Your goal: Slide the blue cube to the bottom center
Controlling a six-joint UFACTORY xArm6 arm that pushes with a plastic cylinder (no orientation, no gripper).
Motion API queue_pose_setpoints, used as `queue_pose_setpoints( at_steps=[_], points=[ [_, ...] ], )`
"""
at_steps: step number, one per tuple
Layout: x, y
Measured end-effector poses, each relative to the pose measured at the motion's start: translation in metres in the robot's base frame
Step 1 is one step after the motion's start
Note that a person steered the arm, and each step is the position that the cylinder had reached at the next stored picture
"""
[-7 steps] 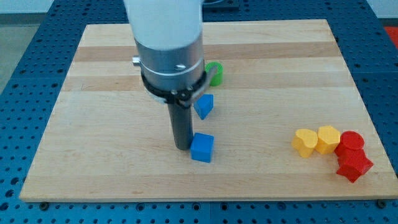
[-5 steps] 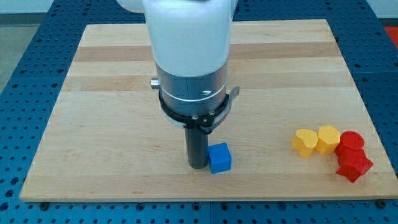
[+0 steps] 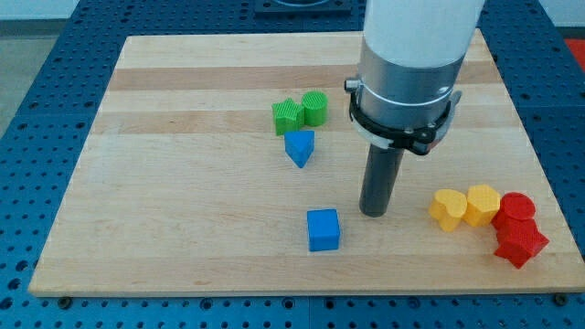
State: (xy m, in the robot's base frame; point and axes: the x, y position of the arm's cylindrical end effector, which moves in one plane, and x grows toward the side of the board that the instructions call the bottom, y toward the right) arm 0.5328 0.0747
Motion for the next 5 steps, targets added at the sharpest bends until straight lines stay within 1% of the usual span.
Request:
queue_pose_setpoints(
  at_steps=[3, 4, 5],
  points=[
    [0.037, -0.056],
    [0.039, -0.059],
    [0.015, -0.036]
  ],
)
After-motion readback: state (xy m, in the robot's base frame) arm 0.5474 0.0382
